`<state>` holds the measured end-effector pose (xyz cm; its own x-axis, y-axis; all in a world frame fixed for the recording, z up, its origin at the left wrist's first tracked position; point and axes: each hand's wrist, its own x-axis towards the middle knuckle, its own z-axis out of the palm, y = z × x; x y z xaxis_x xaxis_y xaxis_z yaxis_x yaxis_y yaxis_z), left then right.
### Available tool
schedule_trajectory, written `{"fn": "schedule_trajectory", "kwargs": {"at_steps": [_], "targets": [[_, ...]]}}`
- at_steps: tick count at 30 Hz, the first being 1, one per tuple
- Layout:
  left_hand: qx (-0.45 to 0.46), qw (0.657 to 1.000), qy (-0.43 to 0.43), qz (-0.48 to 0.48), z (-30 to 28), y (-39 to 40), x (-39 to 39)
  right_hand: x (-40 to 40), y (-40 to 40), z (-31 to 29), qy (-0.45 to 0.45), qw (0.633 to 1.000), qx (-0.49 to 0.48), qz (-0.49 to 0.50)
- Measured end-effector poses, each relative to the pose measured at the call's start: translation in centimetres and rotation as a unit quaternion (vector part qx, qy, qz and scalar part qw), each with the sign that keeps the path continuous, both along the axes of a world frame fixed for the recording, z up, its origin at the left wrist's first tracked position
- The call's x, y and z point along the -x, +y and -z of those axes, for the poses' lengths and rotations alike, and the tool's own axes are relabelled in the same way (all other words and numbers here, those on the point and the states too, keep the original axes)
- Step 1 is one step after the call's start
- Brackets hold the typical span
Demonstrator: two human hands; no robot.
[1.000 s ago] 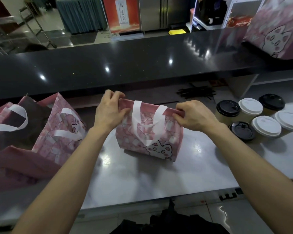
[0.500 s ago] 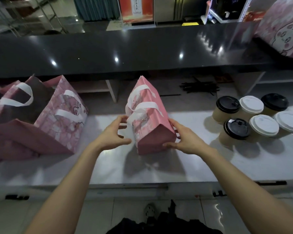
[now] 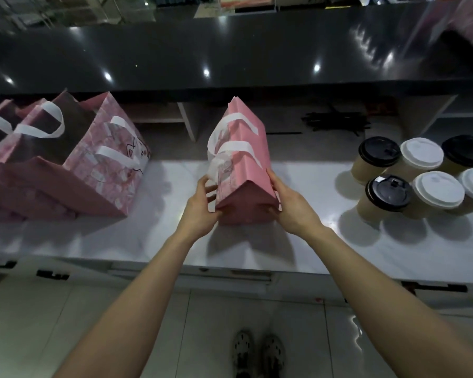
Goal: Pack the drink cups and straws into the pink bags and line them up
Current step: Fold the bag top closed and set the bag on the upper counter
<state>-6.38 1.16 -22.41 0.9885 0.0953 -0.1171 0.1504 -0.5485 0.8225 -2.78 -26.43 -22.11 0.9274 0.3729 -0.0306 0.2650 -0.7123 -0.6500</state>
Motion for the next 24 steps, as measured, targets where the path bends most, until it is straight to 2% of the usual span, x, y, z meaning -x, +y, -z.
{"fn": "schedule_trajectory", "kwargs": {"at_steps": [2,5,8,13,19,24], "targets": [[-0.001,1.0,0.003,-0.013,0.3,0.2,0.4,0.3,-0.2,0.1,0.0,1.0,-0.008,0.0],[-0.027,0.999,-0.001,0.025,0.9,0.4,0.8,1.3,0.0,0.6,0.0,1.0,-0.01,-0.011],[-0.018,0.999,-0.006,0.036,0.4,0.5,1.3,2.3,0.4,0.7,0.038,0.997,-0.054,0.049],[0.016,0.997,0.01,0.081,-0.5,0.6,1.0,2.5,1.1,0.1,0.137,0.972,-0.151,0.121],[0.016,0.993,-0.017,0.116,0.0,-1.0,1.1,3.5,1.5,0.6,0.135,0.959,-0.189,0.162],[0.032,0.99,-0.026,0.134,-0.1,-0.3,2.7,5.3,0.8,0.8,0.215,0.929,-0.243,0.178]]}}
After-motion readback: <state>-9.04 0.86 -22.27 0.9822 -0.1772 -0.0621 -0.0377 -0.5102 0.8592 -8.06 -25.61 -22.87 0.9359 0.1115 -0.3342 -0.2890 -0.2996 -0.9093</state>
